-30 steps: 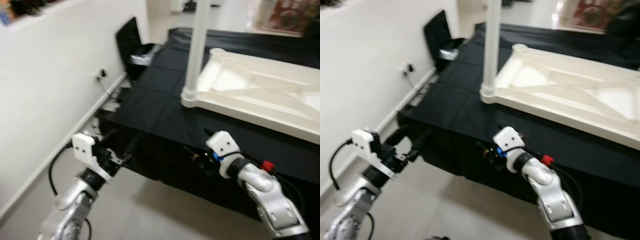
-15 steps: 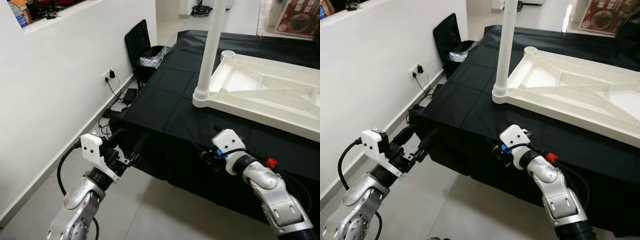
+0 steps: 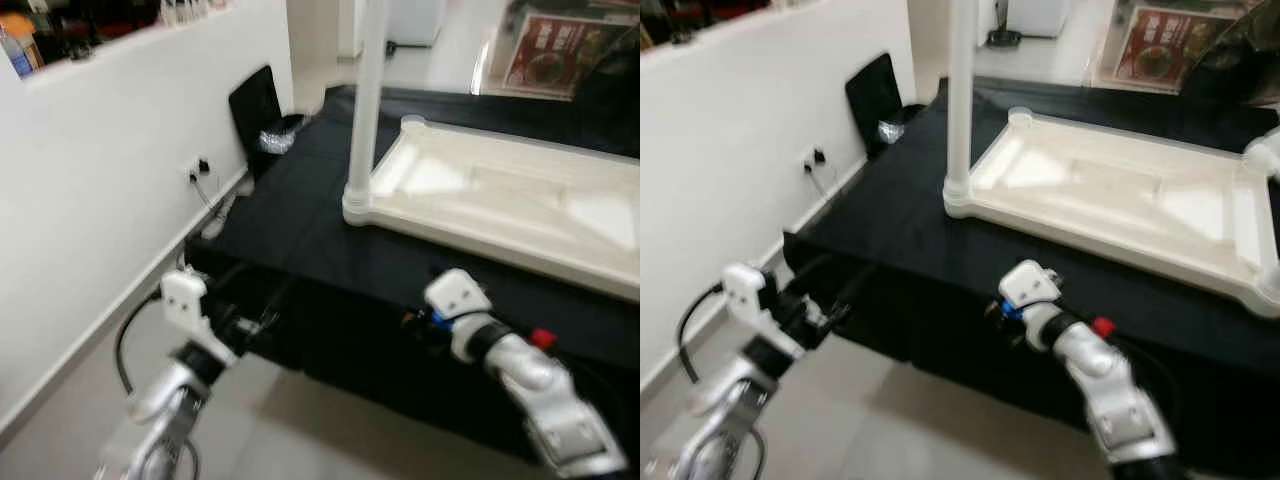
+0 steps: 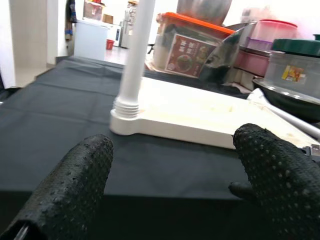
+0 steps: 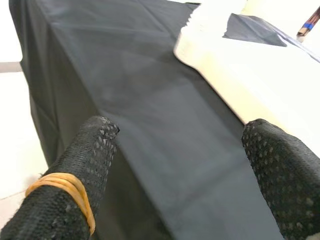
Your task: Building children table
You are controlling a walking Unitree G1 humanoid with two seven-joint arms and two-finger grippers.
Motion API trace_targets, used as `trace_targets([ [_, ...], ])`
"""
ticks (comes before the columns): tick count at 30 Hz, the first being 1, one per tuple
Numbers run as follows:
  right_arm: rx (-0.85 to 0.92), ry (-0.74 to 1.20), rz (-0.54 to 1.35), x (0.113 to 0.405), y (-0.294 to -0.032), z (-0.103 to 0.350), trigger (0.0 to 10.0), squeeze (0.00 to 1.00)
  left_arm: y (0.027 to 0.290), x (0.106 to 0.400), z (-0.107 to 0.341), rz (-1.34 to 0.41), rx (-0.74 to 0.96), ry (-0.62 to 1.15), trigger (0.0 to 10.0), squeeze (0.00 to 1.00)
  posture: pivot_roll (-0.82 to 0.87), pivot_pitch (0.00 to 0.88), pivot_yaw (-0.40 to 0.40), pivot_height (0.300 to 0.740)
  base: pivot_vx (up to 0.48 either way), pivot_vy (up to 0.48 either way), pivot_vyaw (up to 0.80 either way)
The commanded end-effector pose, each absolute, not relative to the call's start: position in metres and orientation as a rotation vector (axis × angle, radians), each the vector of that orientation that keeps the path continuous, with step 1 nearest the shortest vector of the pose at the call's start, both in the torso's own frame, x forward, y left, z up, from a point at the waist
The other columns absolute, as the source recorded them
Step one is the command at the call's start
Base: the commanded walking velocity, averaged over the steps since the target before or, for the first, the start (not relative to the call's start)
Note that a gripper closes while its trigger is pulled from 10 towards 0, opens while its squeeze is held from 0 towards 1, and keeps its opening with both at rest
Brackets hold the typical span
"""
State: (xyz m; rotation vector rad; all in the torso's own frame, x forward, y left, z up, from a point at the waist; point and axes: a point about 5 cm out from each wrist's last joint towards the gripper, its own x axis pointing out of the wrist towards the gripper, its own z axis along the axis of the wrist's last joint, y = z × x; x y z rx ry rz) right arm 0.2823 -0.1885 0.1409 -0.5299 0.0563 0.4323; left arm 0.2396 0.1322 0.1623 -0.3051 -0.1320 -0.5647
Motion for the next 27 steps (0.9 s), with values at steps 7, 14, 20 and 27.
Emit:
trace_targets([
  [7, -0.517, 0.046, 0.518, 0.277, -0.18, 0.142, 10.0, 0.0, 0.137, 0.241, 0.162, -0.539, -0.303, -0.133, 10.0, 0.0, -0.05, 0.137, -0.011, 0.74, 0.0, -0.448, 0.68],
  [14, -0.55, 0.044, 0.497, 0.279, -0.183, 0.142, 10.0, 0.0, 0.138, 0.243, 0.162, -0.514, -0.305, -0.132, 10.0, 0.0, -0.05, 0.135, -0.011, 0.74, 0.0, -0.057, 0.77],
  [20, -0.541, 0.051, 0.453, 0.283, -0.187, 0.142, 10.0, 0.0, 0.137, 0.245, 0.161, -0.531, -0.3, -0.134, 10.0, 0.0, -0.06, 0.122, -0.009, 0.74, 0.0, 0.0, 0.2],
  [27, -0.534, 0.01, 0.432, 0.287, -0.193, 0.158, 10.0, 0.0, 0.134, 0.246, 0.162, -0.558, -0.304, -0.138, 10.0, 0.0, -0.06, 0.108, -0.007, 0.74, 0.0, 0.0, 0.0],
])
